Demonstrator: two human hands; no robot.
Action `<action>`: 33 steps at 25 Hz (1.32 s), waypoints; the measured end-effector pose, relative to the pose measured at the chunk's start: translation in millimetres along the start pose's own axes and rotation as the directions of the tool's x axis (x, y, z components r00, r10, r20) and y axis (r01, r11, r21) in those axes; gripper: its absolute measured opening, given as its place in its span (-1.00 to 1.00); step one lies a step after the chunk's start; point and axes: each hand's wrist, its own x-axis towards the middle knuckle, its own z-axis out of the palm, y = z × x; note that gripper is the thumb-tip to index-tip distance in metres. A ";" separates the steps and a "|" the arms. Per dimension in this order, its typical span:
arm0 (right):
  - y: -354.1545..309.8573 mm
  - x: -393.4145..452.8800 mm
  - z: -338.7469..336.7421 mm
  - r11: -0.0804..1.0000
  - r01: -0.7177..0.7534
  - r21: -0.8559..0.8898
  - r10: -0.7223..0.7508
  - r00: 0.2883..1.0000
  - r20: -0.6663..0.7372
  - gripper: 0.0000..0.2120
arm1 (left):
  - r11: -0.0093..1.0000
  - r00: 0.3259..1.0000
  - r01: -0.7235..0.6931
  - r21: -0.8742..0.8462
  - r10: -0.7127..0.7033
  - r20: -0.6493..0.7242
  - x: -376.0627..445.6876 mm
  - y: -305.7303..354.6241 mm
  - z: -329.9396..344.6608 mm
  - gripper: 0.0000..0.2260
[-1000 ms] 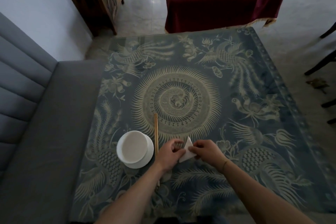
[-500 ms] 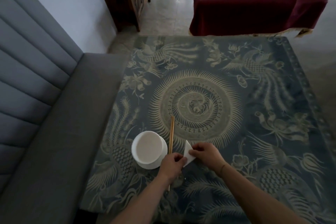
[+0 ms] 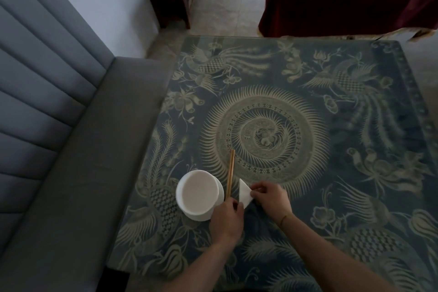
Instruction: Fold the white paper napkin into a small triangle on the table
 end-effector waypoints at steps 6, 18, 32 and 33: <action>-9.3 -6.6 9.2 0.998 0.022 -0.063 -0.030 0.992 -0.121 -0.93 | 0.905 0.949 -0.300 0.302 0.314 0.004 -9.9 -4.2 3.1 -0.77; -4.2 -6.0 8.2 0.972 0.077 -0.223 -0.114 0.981 -0.157 -0.97 | 0.636 0.825 -0.526 0.565 0.544 0.155 -10.5 -19.9 6.2 -0.49; 3.0 -17.1 -10.1 0.976 0.106 -0.189 -0.143 0.971 -0.194 -0.91 | 0.764 0.878 -0.473 0.438 0.451 0.161 -14.9 -14.0 -9.0 -0.55; 4.3 -18.3 -14.2 0.978 0.117 -0.174 -0.152 0.967 -0.205 -0.90 | 0.792 0.884 -0.462 0.398 0.448 0.134 -14.1 -12.9 -9.7 -0.58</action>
